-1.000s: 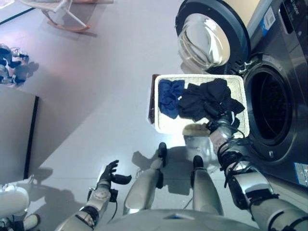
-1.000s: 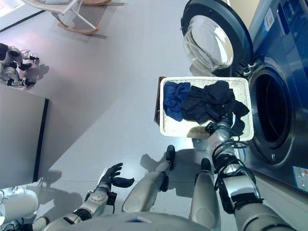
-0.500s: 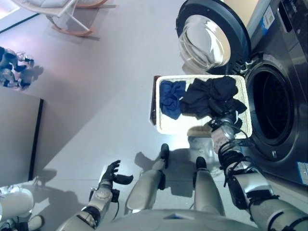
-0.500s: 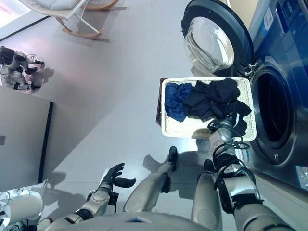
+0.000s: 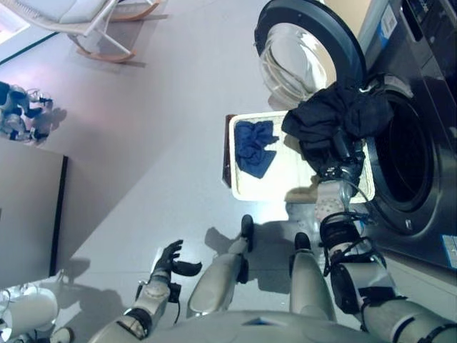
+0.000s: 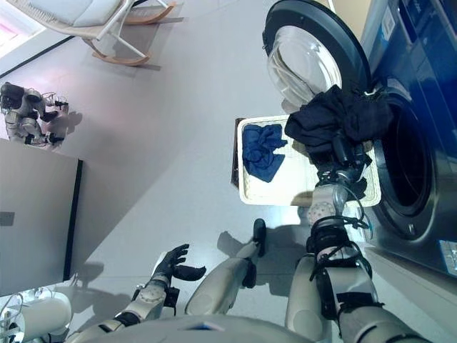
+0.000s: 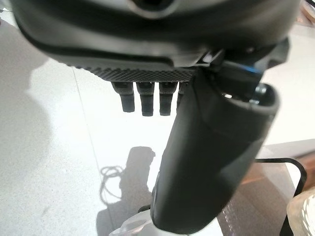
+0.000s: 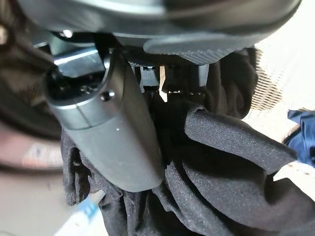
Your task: Pick up the clothes and place them into the washing machine
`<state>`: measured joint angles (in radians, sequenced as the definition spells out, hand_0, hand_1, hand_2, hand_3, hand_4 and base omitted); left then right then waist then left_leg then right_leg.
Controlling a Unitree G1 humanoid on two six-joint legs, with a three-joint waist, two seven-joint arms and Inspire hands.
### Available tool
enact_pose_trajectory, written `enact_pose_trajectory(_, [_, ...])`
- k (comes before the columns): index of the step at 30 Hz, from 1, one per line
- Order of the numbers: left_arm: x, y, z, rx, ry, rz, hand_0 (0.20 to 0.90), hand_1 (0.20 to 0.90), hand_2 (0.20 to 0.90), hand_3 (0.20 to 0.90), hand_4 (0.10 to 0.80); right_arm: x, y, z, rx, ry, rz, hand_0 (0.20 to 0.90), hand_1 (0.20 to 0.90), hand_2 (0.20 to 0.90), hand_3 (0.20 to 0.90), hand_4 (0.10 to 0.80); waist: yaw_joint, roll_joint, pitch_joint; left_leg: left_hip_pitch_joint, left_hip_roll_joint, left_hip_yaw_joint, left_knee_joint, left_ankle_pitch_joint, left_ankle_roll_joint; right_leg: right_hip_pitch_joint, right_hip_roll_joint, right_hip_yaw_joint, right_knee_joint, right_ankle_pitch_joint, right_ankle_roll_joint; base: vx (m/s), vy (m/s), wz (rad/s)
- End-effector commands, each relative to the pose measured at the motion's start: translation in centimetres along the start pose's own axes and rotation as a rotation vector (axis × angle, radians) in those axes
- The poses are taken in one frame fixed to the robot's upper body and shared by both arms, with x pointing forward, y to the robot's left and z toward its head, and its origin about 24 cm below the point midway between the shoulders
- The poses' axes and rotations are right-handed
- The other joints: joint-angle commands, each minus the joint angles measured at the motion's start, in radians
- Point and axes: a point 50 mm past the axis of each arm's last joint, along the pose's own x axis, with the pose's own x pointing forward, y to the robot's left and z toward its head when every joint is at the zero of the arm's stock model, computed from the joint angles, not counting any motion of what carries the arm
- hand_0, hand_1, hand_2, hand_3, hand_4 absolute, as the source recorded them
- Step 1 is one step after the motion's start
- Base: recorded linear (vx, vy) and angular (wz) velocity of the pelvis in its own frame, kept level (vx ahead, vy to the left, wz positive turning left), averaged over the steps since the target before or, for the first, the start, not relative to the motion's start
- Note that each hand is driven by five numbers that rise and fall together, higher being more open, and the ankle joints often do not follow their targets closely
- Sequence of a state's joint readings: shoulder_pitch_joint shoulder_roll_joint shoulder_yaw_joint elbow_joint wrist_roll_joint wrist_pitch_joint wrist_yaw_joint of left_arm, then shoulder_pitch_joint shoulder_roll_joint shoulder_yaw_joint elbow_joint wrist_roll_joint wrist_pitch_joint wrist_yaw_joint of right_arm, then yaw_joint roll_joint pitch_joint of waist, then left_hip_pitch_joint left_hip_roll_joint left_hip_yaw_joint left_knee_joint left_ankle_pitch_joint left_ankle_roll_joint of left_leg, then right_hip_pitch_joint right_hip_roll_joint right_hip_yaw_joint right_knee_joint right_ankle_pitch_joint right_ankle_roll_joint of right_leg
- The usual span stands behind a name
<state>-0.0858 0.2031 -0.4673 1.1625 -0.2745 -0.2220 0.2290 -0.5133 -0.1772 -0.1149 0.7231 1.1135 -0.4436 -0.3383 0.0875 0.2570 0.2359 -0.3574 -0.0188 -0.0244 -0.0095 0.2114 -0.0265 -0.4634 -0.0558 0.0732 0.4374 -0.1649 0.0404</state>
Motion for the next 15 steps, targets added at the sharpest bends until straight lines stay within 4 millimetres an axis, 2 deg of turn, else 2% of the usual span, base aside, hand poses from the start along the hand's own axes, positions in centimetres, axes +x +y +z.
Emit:
enact_pose_trajectory(1, [0.0,0.7,-0.9,0.007,0.039,0.033,0.9,0.9,0.9,0.9,0.8,-0.6,4.8,2.7,0.191,-0.141,0.221,0.3,0.3,0.3,0.3,0.4,-0.011,-0.016,-0.046,0.006,-0.061,0.02,0.055,-0.121,0.012,0.083,-0.068,-0.008,-0.259,0.178,0.06,0.0,0.0,0.0])
enact_pose_trajectory(4, [0.1,0.5,-0.4,0.006,0.028,0.029,0.9,0.9,0.9,0.9,0.8,-0.3,5.3,2.9,0.254,-0.15,0.188,0.3,0.3,0.3,0.3,0.4,-0.009,-0.006,-0.03,-0.013,-0.065,0.02,0.057,-0.115,0.011,0.065,-0.065,-0.006,-0.257,0.182,0.056,-0.045,0.012,0.0])
enact_pose_trajectory(9, [0.5,0.3,0.9,-0.006,-0.012,0.024,0.9,0.9,0.9,0.9,0.8,0.7,7.4,4.2,0.351,-0.18,0.165,0.3,0.3,0.3,0.3,0.4,-0.003,0.008,0.01,-0.08,-0.078,0.027,0.091,-0.116,0.018,-0.011,-0.058,0.017,-0.237,0.209,0.05,-0.115,0.04,-0.06])
enact_pose_trajectory(11, [0.8,0.5,1.9,-0.024,-0.042,0.038,0.9,0.9,0.9,0.9,0.8,1.1,9.5,5.8,0.425,-0.219,0.169,0.3,0.3,0.3,0.3,0.4,0.001,0.009,0.046,-0.143,-0.087,0.037,0.146,-0.133,0.022,-0.075,-0.049,0.039,-0.195,0.206,0.042,-0.141,0.033,-0.11])
enact_pose_trajectory(15, [1.2,0.9,3.5,-0.029,-0.093,0.049,0.9,0.9,0.9,0.9,0.8,1.4,11.8,8.2,0.517,-0.278,0.179,0.3,0.3,0.3,0.3,0.4,0.004,0.013,0.082,-0.231,-0.096,0.044,0.207,-0.136,0.022,-0.177,-0.038,0.058,-0.107,0.197,0.032,-0.102,0.028,-0.15])
